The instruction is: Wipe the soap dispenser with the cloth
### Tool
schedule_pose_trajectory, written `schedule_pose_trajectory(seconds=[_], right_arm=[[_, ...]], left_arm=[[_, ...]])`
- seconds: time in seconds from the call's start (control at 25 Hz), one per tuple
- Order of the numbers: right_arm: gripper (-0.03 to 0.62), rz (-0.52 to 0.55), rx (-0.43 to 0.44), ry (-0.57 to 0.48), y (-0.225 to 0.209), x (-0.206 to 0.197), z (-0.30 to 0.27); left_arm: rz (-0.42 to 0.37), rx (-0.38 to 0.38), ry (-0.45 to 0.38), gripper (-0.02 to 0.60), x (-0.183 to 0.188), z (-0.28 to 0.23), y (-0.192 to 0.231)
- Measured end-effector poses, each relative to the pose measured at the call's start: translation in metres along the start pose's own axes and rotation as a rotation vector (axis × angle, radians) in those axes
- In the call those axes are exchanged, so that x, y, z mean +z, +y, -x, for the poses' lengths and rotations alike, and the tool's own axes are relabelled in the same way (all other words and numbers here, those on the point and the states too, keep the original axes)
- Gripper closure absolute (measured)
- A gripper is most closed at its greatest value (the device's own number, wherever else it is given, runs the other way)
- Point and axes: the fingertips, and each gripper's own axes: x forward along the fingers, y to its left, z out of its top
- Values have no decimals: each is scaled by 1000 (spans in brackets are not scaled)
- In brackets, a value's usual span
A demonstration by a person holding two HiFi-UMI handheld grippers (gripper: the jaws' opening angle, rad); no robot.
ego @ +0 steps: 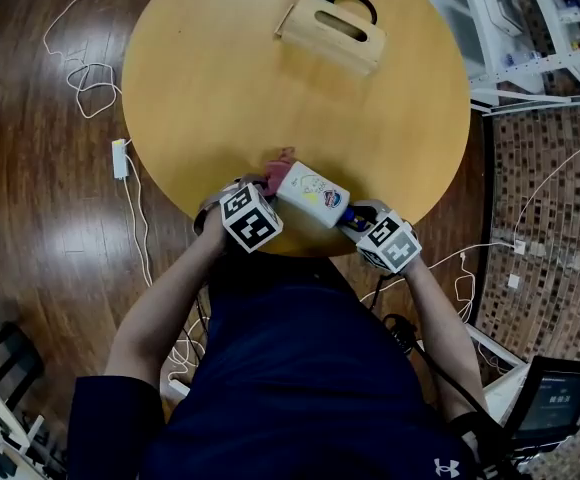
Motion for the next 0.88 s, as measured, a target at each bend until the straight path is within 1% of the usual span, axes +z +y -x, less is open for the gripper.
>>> schedule_pose_trajectory(seconds=[0.12, 0.2, 0.24, 0.32, 0.36, 0.4, 0.44, 0.52, 0.56, 0.6, 0.64, 0.72, 0.76, 0.8, 0.88], right_arm=[[447, 6, -31, -83, 3, 7, 16], [447, -25, -33, -156, 4, 12, 30], [447, -48, -34, -195, 4, 16, 40], [448, -62, -57, -253, 1, 27, 62], [448, -40, -80, -259, -1, 32, 73], [448, -4, -105, -251, -2, 36, 83], [448, 38, -126, -235, -3, 39, 92], [448, 106, -140, -203, -3, 42, 105], [448, 132, -137, -187, -2, 43, 111], [448, 163, -131, -167, -1, 43, 117], [448, 206, -127, -139, 2, 44, 123], [448, 314, -137, -72, 7, 50, 131], [448, 353, -146, -53, 10, 55, 135], [448, 367, -152, -53, 11, 60, 138], [448, 347, -162, -66, 9, 66, 144]], left_arm=[[77, -52, -73, 498, 6, 4, -6], [133, -78, -127, 497, 11, 9, -6], [149, -77, -150, 497, 14, 13, -4], [152, -41, -197, 497, 21, 28, 5], [126, -17, -225, 497, 28, 40, 10], [70, 1, -259, 497, 37, 54, 11], [-13, 11, -297, 495, 49, 70, 8], [-188, 9, -367, 495, 76, 95, -7], [-246, 11, -391, 501, 86, 102, -12], [-271, 21, -407, 497, 92, 105, -11], [-265, 36, -418, 497, 95, 105, -6], [-218, 64, -421, 497, 94, 99, 10], [-208, 69, -413, 497, 92, 95, 13], [-212, 65, -405, 497, 89, 91, 12], [-247, 27, -405, 497, 87, 86, -5]])
